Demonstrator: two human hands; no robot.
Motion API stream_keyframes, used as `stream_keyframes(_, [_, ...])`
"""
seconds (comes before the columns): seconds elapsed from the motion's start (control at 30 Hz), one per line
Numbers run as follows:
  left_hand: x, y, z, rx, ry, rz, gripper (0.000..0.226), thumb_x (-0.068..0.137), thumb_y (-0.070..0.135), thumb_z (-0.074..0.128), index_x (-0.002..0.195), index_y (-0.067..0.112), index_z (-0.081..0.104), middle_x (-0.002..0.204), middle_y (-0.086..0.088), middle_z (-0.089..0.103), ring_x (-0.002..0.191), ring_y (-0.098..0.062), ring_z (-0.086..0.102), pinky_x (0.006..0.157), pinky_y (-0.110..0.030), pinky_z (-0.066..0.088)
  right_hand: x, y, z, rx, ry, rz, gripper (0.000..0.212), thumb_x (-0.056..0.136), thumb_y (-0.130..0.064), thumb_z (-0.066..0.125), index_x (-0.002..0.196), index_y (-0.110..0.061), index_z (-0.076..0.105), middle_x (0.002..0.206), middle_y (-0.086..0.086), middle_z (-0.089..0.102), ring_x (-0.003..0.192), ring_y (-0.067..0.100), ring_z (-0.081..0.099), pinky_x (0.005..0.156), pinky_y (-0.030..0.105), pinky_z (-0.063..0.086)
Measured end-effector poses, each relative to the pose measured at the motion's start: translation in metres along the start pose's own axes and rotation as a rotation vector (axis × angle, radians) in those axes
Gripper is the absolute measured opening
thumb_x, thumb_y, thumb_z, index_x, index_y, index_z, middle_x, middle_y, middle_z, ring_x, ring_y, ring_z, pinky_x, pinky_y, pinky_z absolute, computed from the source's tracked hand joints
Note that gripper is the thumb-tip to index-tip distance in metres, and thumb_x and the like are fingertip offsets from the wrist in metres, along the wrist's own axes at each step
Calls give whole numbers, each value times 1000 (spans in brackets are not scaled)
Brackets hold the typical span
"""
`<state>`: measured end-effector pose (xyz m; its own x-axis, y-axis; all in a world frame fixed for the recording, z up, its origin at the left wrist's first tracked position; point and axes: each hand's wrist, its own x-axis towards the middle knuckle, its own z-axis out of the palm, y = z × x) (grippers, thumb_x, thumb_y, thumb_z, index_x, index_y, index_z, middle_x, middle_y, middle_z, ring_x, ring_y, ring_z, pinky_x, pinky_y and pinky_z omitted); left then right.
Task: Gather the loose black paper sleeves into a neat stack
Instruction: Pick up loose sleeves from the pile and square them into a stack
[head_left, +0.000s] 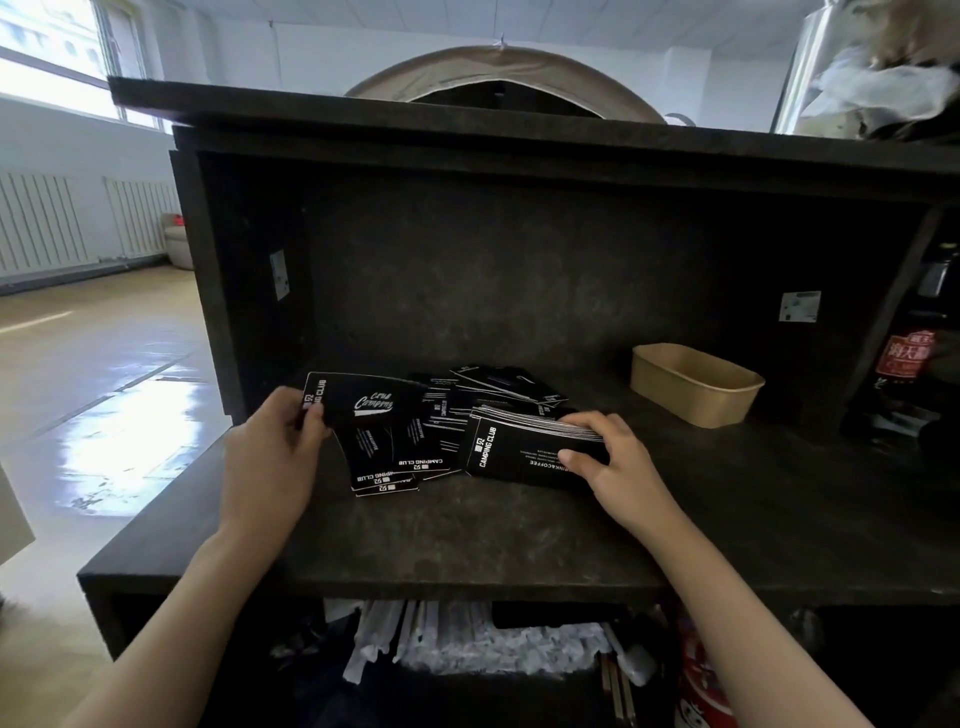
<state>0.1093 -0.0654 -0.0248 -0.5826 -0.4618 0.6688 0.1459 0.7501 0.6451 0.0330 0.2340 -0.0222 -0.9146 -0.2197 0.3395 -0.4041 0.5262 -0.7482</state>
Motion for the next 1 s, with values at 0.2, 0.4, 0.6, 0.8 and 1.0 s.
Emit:
stream_keyframes(0.2, [2, -13, 9, -296, -108, -220, 26, 95, 12, 57, 103, 35, 47, 85, 10, 69, 63, -2, 71, 51, -17, 51, 0, 0, 0, 1, 2, 13, 32, 90, -17, 64, 119, -28, 58, 117, -3, 49, 114, 14, 49, 103, 36, 42])
stream_keyframes(0.4, [0, -8, 8, -342, -199, -202, 44, 92, -1, 57, 115, 36, 49, 92, 8, 69, 62, -11, 73, 42, -22, 52, 0, 1, 0, -1, 4, 5, 32, 90, -17, 63, 120, -26, 58, 117, -3, 49, 114, 14, 50, 99, 33, 42])
stream_keyframes(0.6, [4, -17, 8, -391, -216, -255, 49, 93, -2, 53, 77, 43, 62, 89, 4, 69, 74, -15, 72, 52, -25, 54, 1, 3, 1, 12, 6, 3, 32, 90, -18, 63, 119, -27, 58, 117, -3, 50, 114, 14, 50, 94, 27, 39])
stream_keyframes(0.8, [1, -11, 7, -385, -350, -359, 37, 88, -2, 57, 79, 31, 74, 108, 3, 67, 89, -9, 64, 78, -23, 48, 2, 4, 1, 19, -1, -3, 32, 91, -17, 62, 120, -27, 57, 118, -3, 49, 113, 12, 50, 90, 23, 37])
stream_keyframes(1.0, [0, -9, 4, -464, -293, -443, 14, 80, 28, 70, 70, 24, 79, 102, 6, 72, 86, -9, 70, 80, -27, 48, 3, 6, 1, 14, 5, -16, 31, 91, -17, 61, 120, -27, 58, 115, -4, 50, 109, 10, 51, 82, 16, 37])
